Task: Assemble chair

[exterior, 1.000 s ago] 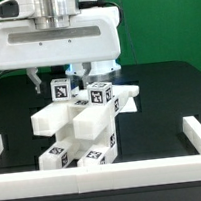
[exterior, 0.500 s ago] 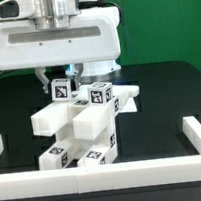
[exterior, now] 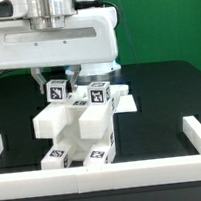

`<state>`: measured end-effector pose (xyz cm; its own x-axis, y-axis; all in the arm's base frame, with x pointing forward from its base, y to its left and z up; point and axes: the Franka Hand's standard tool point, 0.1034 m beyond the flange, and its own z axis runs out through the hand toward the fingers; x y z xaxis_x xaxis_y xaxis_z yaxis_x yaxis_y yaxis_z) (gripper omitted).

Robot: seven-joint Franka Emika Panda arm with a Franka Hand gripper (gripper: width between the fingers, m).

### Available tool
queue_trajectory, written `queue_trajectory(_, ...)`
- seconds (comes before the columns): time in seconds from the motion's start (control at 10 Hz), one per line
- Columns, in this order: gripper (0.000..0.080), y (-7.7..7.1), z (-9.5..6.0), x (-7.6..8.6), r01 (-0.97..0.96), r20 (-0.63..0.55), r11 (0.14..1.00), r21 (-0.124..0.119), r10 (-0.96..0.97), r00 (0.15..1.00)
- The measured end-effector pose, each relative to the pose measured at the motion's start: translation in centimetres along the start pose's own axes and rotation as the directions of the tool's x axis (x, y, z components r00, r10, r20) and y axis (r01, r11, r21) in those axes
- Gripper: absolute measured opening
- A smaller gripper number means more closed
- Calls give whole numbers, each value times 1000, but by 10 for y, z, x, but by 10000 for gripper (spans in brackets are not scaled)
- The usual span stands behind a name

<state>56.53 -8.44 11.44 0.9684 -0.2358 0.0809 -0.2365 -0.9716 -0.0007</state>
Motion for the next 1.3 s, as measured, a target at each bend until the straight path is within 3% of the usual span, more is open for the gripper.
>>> queue_trajectory(0.4,281,0,3,14,-337,-17,942,2,337,942)
queue_trajectory(0.6,281,-6,3,14,-575,-14,818,9,575,818)
queue_trajectory(0.7,279,-6,6,11,-729,15,684,26,729,684)
queue_trajectory(0.9,279,-7,9,10,-784,24,621,22,783,621)
queue_trajectory(1.2,604,-7,10,9,-781,24,624,22,780,625)
queue_trajectory(1.3,604,-7,9,9,-767,23,641,22,767,642)
